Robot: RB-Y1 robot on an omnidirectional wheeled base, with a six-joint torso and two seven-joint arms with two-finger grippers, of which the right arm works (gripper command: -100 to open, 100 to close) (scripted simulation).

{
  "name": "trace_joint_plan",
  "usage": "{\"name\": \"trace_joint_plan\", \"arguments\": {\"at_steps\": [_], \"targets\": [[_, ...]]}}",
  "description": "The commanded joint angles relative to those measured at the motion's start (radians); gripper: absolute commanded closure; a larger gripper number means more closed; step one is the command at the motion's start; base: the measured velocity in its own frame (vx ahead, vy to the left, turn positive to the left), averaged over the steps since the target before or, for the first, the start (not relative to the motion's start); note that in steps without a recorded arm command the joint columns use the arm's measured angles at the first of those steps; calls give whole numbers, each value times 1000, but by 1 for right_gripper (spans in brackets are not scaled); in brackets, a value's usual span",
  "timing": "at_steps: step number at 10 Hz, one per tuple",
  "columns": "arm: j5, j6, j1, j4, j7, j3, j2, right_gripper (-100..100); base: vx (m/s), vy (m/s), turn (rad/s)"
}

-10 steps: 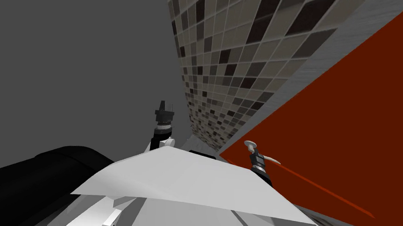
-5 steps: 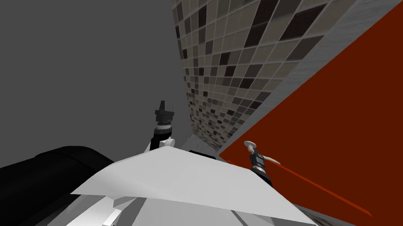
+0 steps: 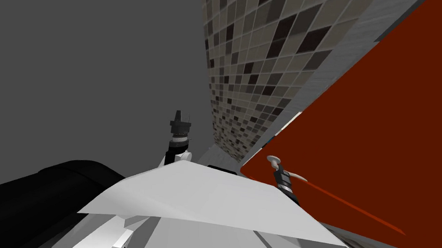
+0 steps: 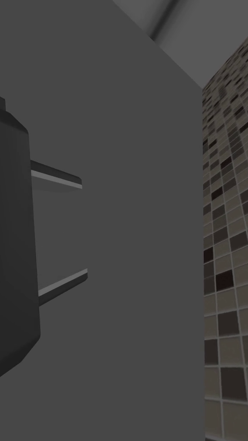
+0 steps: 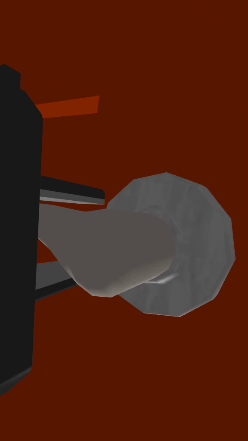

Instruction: Pull the door open

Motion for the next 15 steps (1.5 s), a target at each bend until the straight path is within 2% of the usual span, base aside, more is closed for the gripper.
{"name": "trace_joint_plan", "arguments": {"at_steps": [1,4,5,12,13,14,15], "targets": [[3,-19,10,1,-14,11,-16,100,-204,-8,113],[8,-47,32,-2,-39,37,-40,100,-222,-17,131],[7,-40,26,3,-36,34,-35,100,-109,-10,40],[13,-145,83,25,-98,94,-103,100,-230,-29,160],[14,-155,89,27,-104,100,-110,100,-247,-24,137],[14,-143,85,24,-101,100,-103,100,-105,-2,28],[16,-164,92,35,-112,112,-113,100,-143,-13,155]]}}
